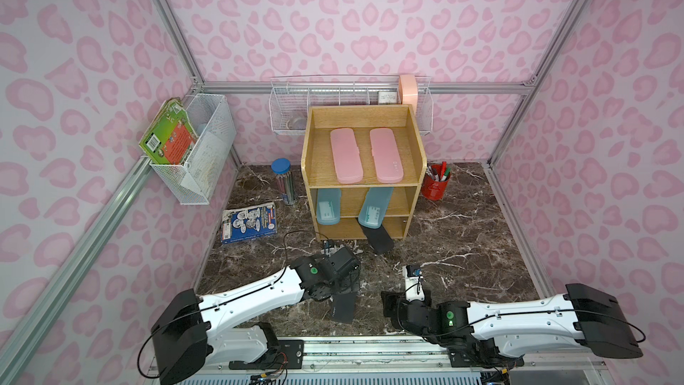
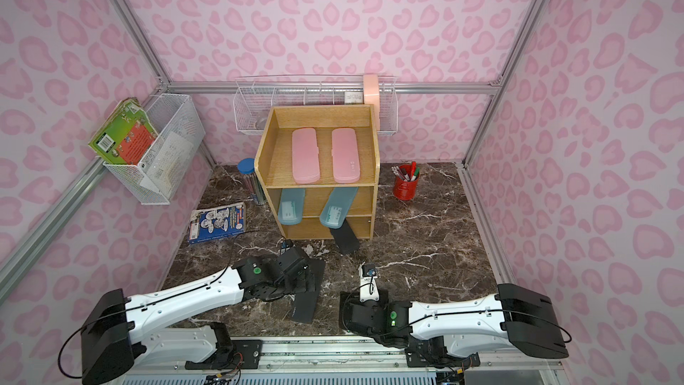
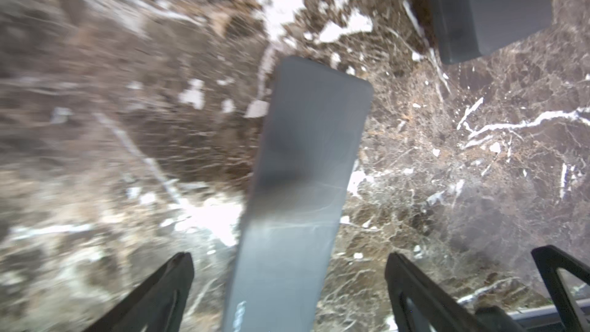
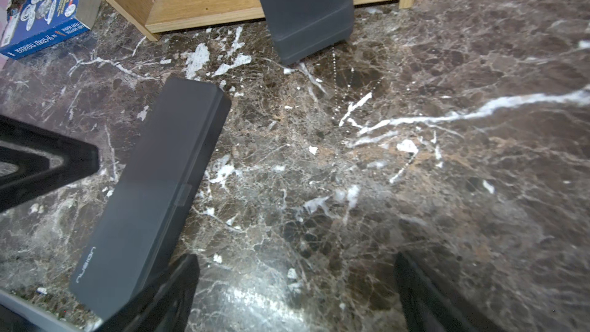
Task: Place the pencil cases on the shelf according to color
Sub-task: Pick up the pencil case from the center of the board.
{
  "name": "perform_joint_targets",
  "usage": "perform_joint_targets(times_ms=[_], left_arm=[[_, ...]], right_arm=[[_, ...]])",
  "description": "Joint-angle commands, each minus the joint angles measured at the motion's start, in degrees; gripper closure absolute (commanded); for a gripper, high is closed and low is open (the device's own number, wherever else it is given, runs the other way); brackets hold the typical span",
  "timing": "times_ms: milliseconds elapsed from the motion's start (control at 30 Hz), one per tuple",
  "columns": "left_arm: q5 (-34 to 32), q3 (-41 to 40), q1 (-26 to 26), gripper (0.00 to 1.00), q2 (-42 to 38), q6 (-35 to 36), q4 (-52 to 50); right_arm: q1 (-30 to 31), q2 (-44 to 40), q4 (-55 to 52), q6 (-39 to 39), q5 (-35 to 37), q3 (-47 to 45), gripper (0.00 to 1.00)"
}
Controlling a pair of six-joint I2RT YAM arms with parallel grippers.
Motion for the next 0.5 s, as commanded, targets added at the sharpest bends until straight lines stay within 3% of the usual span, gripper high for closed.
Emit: perform_joint_targets(times_ms=[0, 333, 467], left_arm=[[-7.05, -1.24, 0.59, 0.01, -4.52, 2.19, -9.05], [-13.30, -10.62, 7.27, 0.01, -19.75, 7.72, -10.35], [-12.24, -13.25, 10.58, 0.01, -23.67, 8.82, -10.10]], right_arm=[[0.76, 3.94, 0.15, 1.12, 1.20, 3.10, 0.01], [0.64, 29.69, -6.32, 2.75, -3.62, 25.86, 0.01], [-0.30, 33.54, -3.30, 2.33, -7.69, 27.89, 0.01]])
